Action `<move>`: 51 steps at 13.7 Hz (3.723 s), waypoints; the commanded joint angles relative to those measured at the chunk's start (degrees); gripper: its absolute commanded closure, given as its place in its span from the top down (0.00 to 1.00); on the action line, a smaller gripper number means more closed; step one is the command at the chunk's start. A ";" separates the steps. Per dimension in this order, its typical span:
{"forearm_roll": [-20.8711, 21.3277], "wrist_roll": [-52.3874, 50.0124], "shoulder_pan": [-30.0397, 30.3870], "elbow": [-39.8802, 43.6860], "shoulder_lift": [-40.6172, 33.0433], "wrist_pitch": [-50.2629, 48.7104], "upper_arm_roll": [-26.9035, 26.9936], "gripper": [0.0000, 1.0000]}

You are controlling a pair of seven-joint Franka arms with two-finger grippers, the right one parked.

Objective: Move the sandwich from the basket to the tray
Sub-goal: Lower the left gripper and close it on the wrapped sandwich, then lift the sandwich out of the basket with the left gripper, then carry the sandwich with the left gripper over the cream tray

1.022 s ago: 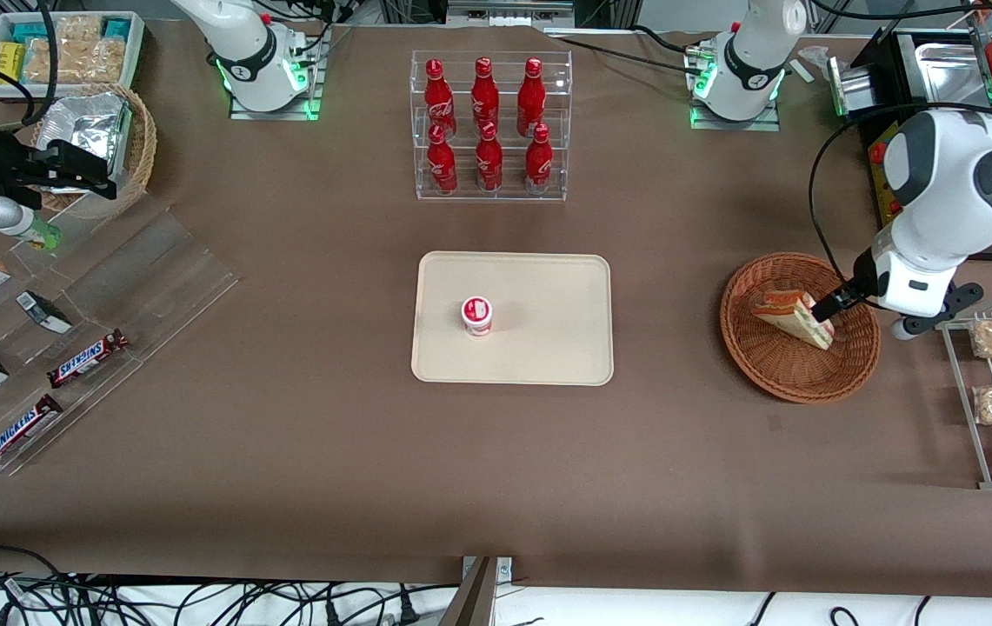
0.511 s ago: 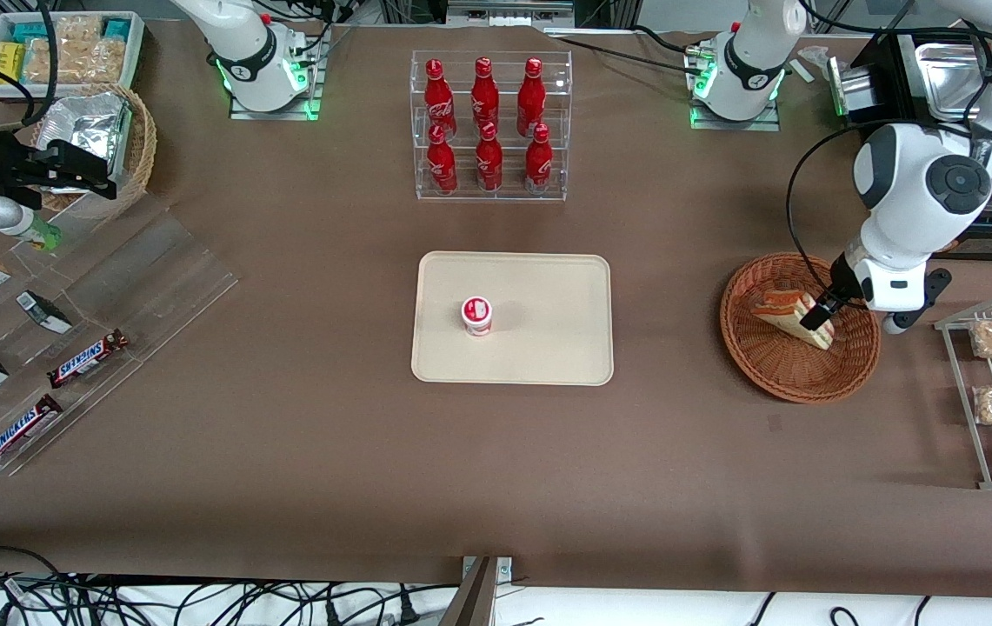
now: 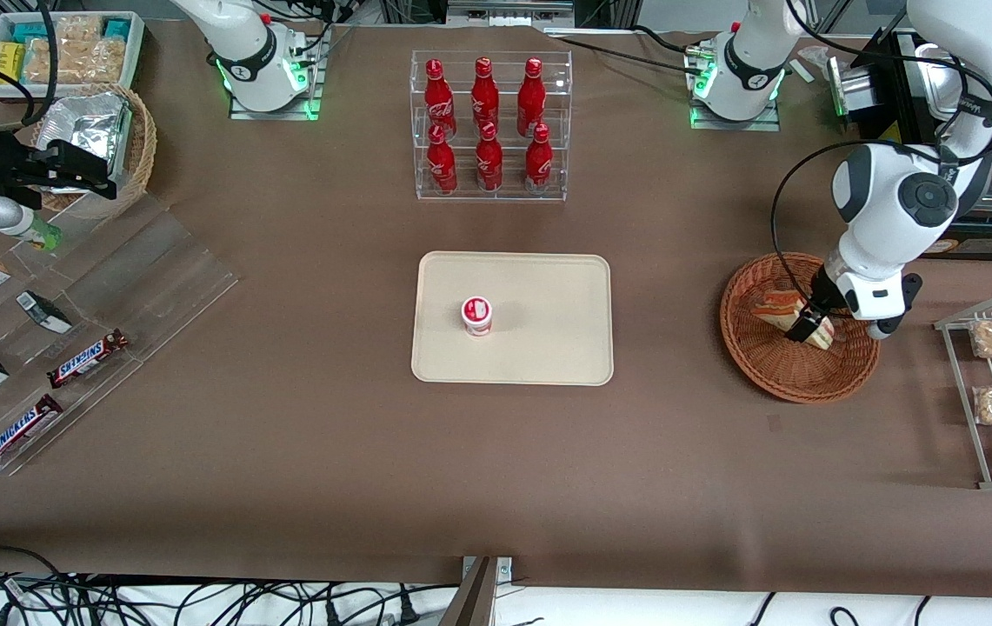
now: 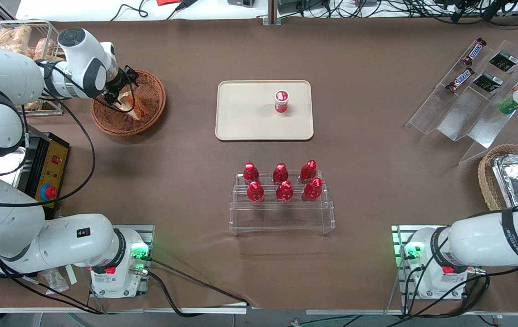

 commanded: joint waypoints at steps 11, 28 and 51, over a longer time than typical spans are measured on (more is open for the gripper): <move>7.71 -1.87 0.55 -0.49 2.14 1.20 -0.02 0.00; -2.38 23.61 -0.32 39.74 -0.94 -53.71 -11.09 0.00; 17.00 10.73 -14.90 30.80 21.63 -27.02 -29.38 0.00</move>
